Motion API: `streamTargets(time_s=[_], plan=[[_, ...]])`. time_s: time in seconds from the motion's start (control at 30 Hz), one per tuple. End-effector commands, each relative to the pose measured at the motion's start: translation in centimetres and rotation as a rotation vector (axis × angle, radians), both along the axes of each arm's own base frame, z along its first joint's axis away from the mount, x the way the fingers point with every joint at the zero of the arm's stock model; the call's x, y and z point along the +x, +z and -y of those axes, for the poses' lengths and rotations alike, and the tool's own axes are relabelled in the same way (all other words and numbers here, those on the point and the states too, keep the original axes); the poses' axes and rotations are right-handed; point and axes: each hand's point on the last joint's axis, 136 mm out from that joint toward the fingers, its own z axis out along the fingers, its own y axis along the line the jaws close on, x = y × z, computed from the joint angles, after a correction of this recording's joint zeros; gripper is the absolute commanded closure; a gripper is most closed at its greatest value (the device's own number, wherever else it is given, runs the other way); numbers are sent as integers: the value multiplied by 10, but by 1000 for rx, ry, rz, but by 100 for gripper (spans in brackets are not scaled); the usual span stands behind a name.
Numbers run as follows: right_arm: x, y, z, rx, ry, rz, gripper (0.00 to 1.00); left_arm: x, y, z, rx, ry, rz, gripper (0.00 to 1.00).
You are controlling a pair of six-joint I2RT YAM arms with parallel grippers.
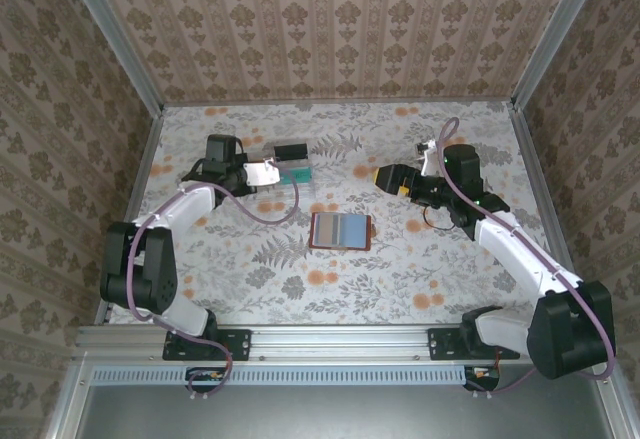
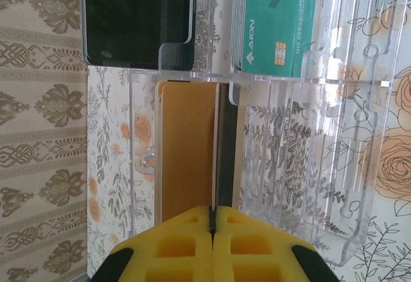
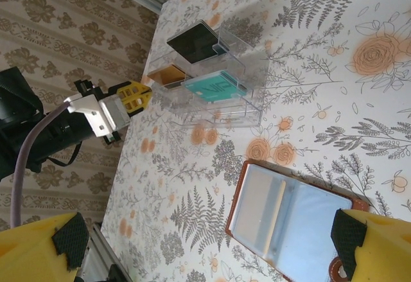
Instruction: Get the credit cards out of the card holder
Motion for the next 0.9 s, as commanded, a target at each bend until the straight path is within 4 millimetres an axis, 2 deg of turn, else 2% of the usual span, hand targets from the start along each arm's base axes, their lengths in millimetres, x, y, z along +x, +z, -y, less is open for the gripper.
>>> streamTargets(time_s=[0.0, 0.13, 0.33, 0.6, 0.73, 0.87], plan=[[7, 20, -3, 31, 14, 50, 0, 12, 8, -1, 0, 1, 22, 92], [8, 19, -2, 31, 12, 49, 0, 17, 8, -2, 2, 14, 24, 90], [10, 19, -1, 35, 9, 48, 0, 27, 16, -5, -4, 46, 49, 75], [12, 19, -1, 40, 9, 45, 0, 34, 20, -6, -25, 73, 54, 75], [13, 18, -1, 37, 8, 41, 0, 37, 37, -3, -103, 113, 79, 69], [14, 18, -2, 40, 9, 38, 0, 31, 52, -1, -148, 120, 88, 63]])
